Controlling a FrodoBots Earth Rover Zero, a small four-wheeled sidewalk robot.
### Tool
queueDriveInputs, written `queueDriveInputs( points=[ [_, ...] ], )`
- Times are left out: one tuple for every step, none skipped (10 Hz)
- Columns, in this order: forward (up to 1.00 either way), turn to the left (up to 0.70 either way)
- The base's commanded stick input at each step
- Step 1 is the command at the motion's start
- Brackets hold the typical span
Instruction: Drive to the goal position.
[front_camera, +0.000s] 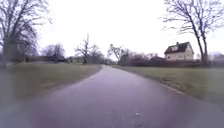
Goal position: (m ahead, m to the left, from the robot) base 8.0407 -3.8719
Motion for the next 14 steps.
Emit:
queueDriveInputs(
  points=[
    [1.0, 0.0],
    [1.0, 0.0],
    [1.0, 0.0],
    [1.0, 0.0],
    [1.0, 0.0],
    [1.0, 0.0],
    [1.0, 0.0],
    [1.0, 0.0],
    [1.0, -0.16],
    [1.0, -0.37],
    [1.0, -0.4],
    [1.0, -0.4],
    [1.0, -0.21],
    [1.0, 0.0]
  ],
)
